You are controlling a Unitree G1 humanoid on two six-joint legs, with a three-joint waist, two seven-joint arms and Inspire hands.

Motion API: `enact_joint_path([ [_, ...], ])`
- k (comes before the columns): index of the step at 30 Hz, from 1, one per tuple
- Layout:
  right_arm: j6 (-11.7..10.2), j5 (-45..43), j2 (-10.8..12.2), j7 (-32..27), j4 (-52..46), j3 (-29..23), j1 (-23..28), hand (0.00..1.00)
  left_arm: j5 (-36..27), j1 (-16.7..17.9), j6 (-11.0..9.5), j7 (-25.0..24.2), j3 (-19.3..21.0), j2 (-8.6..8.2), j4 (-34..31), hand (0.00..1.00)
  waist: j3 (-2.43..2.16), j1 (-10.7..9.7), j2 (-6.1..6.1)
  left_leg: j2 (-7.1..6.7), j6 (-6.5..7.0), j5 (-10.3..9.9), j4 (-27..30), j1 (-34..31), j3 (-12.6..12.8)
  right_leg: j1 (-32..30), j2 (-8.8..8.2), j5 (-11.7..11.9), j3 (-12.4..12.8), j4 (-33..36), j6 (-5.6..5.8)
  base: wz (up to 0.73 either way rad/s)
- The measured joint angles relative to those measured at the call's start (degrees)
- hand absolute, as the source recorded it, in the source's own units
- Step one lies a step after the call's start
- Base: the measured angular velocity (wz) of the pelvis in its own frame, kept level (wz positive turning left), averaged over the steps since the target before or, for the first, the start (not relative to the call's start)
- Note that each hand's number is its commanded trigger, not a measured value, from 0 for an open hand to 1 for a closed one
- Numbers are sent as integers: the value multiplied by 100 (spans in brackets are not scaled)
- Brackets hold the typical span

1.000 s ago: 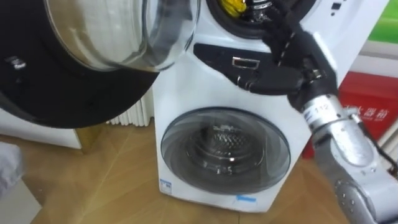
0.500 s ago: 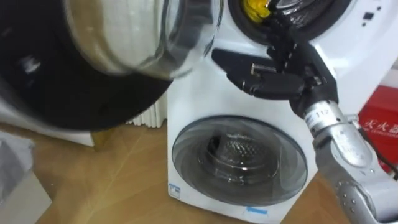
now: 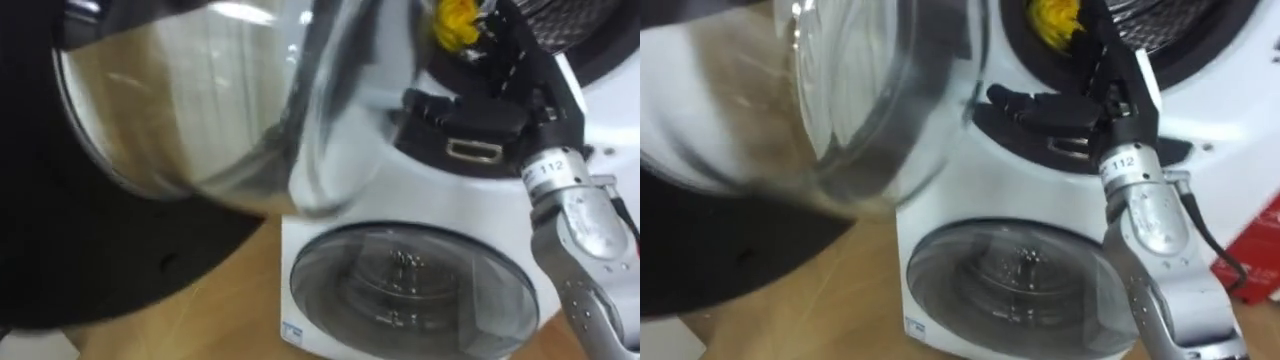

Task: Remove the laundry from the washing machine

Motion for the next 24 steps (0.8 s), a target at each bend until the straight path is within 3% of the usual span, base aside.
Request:
enact_joint_path([
  [1,-1,5,0,-41,-1,1,14,0,5,113,-2,1,0,16,-8,0,-14,-52,25,-8,-28,-17,-67,156,6,68,54,644,61,-266,-40,24],
  [2,-16,7,-12,-68,-1,-4,20,0,9,155,5,3,1,12,-7,0,-32,-71,72,12,-59,-44,-113,232,-13,125,88,715,94,-316,-22,31],
  [3,-31,38,-27,-131,-13,-15,13,0,10,224,2,3,1,3,-8,0,-94,-86,143,80,-61,-47,-255,330,-4,265,157,760,103,-483,-19,15],
  [9,-76,297,-29,-42,-125,-8,-66,0,9,259,9,3,4,15,-3,0,-105,-76,194,258,-102,-66,-568,521,26,508,387,817,133,-917,-89,-2],
  [16,-74,723,-81,51,-1305,-21,-273,0,27,459,-4,49,155,-48,166,0,-128,-262,157,368,-167,-103,-704,629,26,633,523,852,159,-1083,-139,-5],
  [18,13,777,-211,41,-1250,-24,-338,0,27,564,0,51,225,-88,70,0,-132,-405,101,387,-186,-114,-710,629,6,710,560,898,160,-1241,-171,4],
  [24,43,439,-640,-10,-1113,-73,-366,0,14,632,10,51,241,-81,-76,0,-119,-461,64,421,-208,-127,-748,658,14,718,582,930,142,-1252,-194,0],
])
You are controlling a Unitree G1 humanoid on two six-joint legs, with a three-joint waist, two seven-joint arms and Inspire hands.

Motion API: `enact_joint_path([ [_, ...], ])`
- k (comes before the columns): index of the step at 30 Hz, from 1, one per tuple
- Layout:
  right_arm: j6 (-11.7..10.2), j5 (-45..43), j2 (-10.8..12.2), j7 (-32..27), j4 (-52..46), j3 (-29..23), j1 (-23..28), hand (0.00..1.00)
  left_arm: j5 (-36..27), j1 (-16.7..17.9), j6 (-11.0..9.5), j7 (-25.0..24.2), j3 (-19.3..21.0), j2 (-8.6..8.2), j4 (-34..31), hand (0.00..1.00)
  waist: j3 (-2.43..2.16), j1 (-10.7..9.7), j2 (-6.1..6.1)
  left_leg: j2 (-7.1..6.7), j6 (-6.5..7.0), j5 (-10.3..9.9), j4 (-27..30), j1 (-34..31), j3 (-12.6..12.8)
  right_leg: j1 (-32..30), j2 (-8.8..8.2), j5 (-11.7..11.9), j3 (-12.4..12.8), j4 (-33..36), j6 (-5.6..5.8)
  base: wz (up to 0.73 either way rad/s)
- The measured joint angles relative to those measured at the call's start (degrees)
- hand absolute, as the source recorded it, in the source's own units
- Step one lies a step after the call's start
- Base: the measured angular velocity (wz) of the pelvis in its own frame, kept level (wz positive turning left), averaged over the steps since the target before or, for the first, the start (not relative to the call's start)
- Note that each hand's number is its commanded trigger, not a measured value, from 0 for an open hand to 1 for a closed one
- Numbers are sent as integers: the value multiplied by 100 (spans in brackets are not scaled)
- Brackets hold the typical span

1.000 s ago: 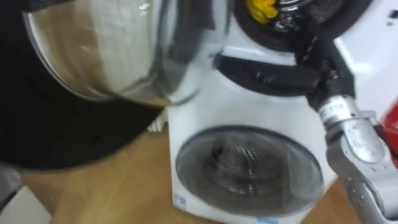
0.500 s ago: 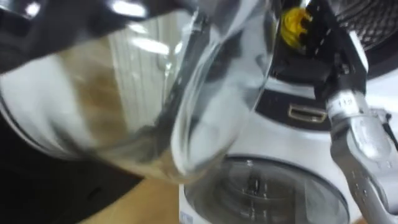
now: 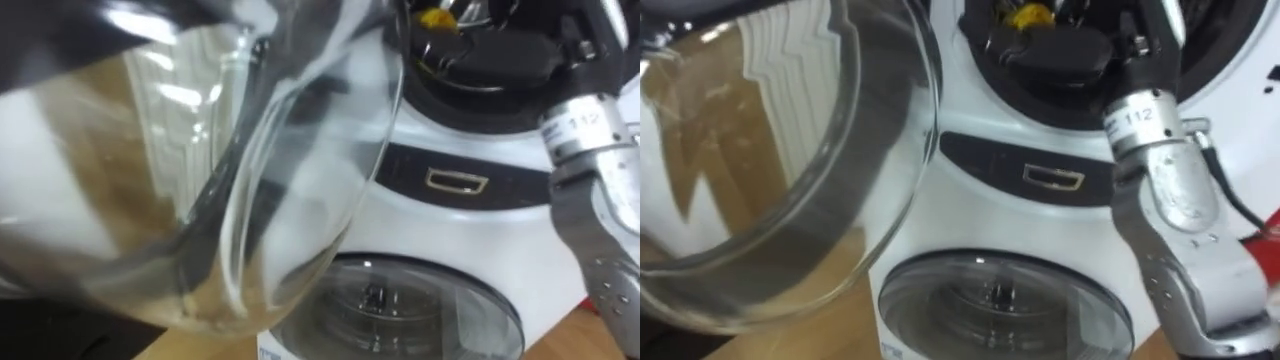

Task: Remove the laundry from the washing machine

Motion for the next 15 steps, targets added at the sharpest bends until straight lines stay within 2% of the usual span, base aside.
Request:
enact_joint_path([
  [5,-2,-62,-70,23,245,-126,0,0,8,-6,22,0,10,16,-1,0,16,-54,-58,45,-61,-44,-77,22,3,-5,41,18,-22,4,-29,0],
  [7,0,-138,-71,8,409,-249,0,0,14,40,49,0,13,16,0,0,6,-53,-75,64,-76,-66,-76,21,6,-4,70,21,-12,3,-33,-5],
  [9,-10,-241,-82,-2,593,-398,-1,0,7,74,125,-1,16,15,0,0,14,-92,-62,87,-85,-75,-50,28,2,5,92,25,-28,-7,-40,-2],
  [12,-17,-280,-169,41,1166,-428,4,0,4,93,124,-1,17,16,9,0,43,-97,-15,106,-86,-75,-29,96,-13,87,102,24,-48,-16,-40,5],
  [15,-12,-425,-193,238,1346,-427,-1,0,13,41,125,-1,24,26,6,0,47,-96,-7,111,-86,-75,-30,56,-11,49,103,24,-90,-15,-40,0],
])
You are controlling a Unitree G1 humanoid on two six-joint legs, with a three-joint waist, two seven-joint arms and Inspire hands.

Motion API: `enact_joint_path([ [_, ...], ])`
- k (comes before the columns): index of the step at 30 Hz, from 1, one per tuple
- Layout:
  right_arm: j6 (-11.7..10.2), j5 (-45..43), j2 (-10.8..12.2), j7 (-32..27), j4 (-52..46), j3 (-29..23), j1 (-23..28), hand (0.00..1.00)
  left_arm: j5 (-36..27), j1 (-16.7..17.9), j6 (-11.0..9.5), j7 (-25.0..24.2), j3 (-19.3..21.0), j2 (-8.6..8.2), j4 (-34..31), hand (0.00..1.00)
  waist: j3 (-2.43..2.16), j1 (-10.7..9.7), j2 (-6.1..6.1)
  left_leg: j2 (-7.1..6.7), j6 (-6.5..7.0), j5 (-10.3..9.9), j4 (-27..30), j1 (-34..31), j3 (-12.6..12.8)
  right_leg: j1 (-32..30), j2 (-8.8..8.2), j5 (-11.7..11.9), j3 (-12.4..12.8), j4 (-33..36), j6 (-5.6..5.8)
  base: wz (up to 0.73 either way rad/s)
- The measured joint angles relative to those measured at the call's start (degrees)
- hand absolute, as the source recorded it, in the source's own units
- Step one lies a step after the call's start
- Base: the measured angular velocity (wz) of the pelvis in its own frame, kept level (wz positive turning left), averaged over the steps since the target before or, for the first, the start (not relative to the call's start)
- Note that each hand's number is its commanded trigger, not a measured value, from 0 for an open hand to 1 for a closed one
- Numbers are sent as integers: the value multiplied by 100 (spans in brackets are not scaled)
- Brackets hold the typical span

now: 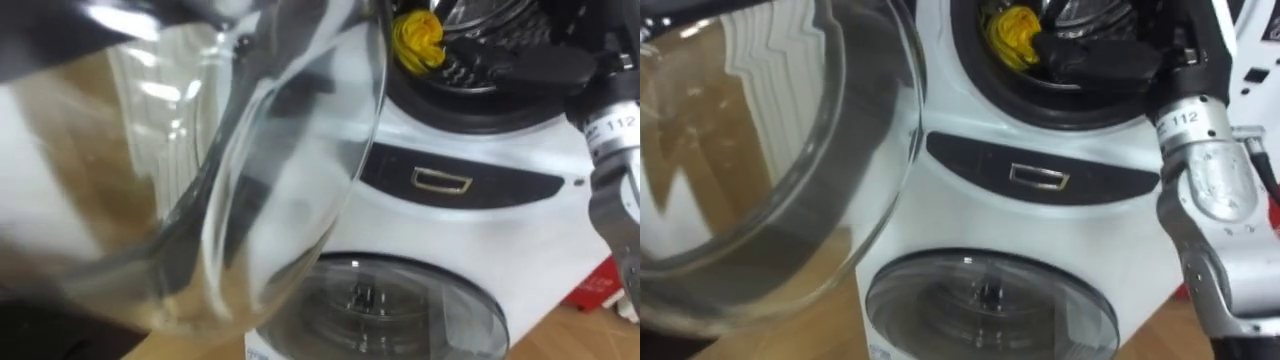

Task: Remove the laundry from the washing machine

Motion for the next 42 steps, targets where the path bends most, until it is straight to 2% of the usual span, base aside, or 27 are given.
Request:
enact_joint_path([
  [3,2,-330,-157,224,278,54,-33,0,61,-12,0,0,-1,6,-62,0,-21,36,-33,13,-7,-4,-16,7,-1,-1,9,0,-58,5,-1,0],
  [7,-18,-698,-171,439,649,58,-121,0,107,23,70,0,-1,20,-58,0,-56,67,-107,16,-8,-5,0,13,-3,16,9,0,-68,5,-1,0],
  [10,-102,-821,-183,591,999,59,-126,0,107,28,110,0,-1,86,-57,0,-28,151,-195,16,-10,-6,7,42,-35,58,0,0,-106,5,-1,6],
  [11,-113,-820,-220,660,1158,59,-128,0,107,29,112,-1,-2,132,-57,0,-32,168,-254,16,-18,-10,8,42,-66,69,-5,1,-155,6,-3,13],
  [12,-113,-822,-285,699,1317,121,-170,0,104,27,112,-1,-8,157,-57,0,-17,210,-295,16,-28,-18,2,47,-92,95,-9,2,-171,10,-4,10],
  [17,-91,-826,-429,839,2027,603,-681,0,105,127,237,0,-42,157,-68,0,-8,260,-315,13,-36,-33,10,54,-85,110,-8,4,-194,7,-7,1],
  [18,-51,-831,-503,848,2073,671,-690,0,105,127,275,0,-42,155,-71,0,-6,326,-311,20,-39,-34,11,55,-89,113,-6,5,-228,3,-9,0],
  [21,-21,-821,-584,870,2093,688,-693,0,104,165,351,0,-30,155,-77,0,-10,351,-294,34,-44,-33,30,57,-165,146,0,3,-290,-3,-13,11],
  [29,245,-1136,-586,916,2195,748,-1028,0,107,211,422,-6,3,158,-267,0,-39,435,-283,32,-65,-30,34,48,-163,137,-3,-17,-288,6,-48,0],
  [35,502,-1272,-585,989,2265,819,-1245,0,107,295,627,-4,50,157,-291,0,-60,475,-310,34,-113,-18,48,4,-162,101,-3,-38,-320,5,-114,0],
  [40,528,-1333,-584,1011,2976,1181,-1673,0,104,326,669,-2,70,158,-330,0,-107,485,-380,40,-148,4,60,18,-169,128,-11,-37,-370,8,-165,2],
  [41,572,-1338,-584,1009,3004,1233,-1734,0,109,336,673,-2,74,161,-427,0,-109,488,-414,40,-159,10,60,20,-172,132,-13,-37,-379,7,-182,0],
  [42,601,-1339,-585,991,3072,1327,-1803,0,112,337,675,-2,81,170,-457,0,-93,503,-443,41,-171,17,59,23,-174,136,-12,-38,-381,7,-198,0],
])
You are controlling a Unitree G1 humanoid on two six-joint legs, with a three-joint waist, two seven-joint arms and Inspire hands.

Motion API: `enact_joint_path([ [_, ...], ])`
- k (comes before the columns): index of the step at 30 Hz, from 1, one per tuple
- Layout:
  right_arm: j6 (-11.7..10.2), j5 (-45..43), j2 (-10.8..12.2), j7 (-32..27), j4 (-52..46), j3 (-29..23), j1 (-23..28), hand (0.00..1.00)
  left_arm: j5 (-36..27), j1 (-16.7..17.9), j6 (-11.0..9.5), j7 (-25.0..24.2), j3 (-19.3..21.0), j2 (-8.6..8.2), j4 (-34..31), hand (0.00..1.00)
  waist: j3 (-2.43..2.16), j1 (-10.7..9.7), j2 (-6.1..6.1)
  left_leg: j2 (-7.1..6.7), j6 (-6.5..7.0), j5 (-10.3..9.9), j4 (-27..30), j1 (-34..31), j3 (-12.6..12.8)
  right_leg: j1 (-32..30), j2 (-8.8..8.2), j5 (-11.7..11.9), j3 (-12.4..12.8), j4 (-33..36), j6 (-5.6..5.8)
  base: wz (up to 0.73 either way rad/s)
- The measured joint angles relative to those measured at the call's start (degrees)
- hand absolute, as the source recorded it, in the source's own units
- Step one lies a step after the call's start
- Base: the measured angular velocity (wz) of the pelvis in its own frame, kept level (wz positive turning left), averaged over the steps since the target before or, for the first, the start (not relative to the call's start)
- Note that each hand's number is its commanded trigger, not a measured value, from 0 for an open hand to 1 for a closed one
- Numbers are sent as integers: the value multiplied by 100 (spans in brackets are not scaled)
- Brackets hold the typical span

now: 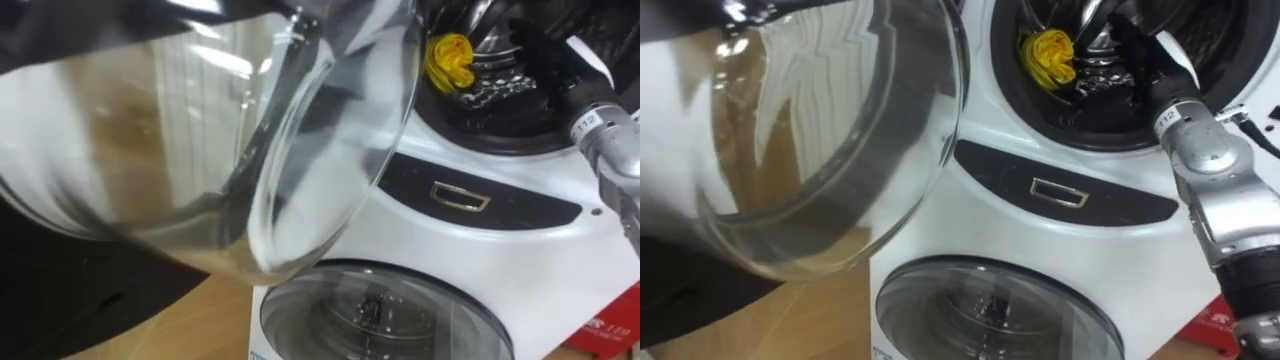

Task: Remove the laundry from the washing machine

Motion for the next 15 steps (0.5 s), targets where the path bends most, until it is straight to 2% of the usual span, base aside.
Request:
enact_joint_path([
  [2,46,4,0,-8,94,62,-79,0,-3,-3,13,0,0,21,-46,0,26,16,-62,4,-18,11,0,-2,-14,2,2,-3,-1,-1,-19,4],
  [4,51,10,0,-6,236,101,-190,0,-14,-5,48,0,-2,20,-50,0,29,19,-106,5,-28,16,9,-14,-42,7,5,-4,-28,-12,-31,8],
  [7,117,9,-1,-79,688,121,-437,0,-14,-43,73,0,-7,15,-49,0,30,22,-104,1,-31,14,28,-41,-149,57,-9,-4,-151,-81,-33,18],
  [9,174,-17,-2,-104,974,122,-664,0,-13,-70,99,1,-4,9,-48,0,45,132,-82,9,-31,15,13,-51,-164,38,2,-10,-152,-88,-35,0],
  [13,175,-58,-12,-73,1083,150,-871,0,-13,-88,109,-4,2,8,-30,0,51,137,-46,15,-29,16,55,-123,-210,-11,6,-23,-184,-91,-30,5],
  [15,175,-61,-52,-55,1102,322,-959,0,-13,-120,110,-8,2,8,-32,0,48,119,-41,25,-31,17,63,-120,-213,-2,13,-23,-194,-87,-30,0],
])
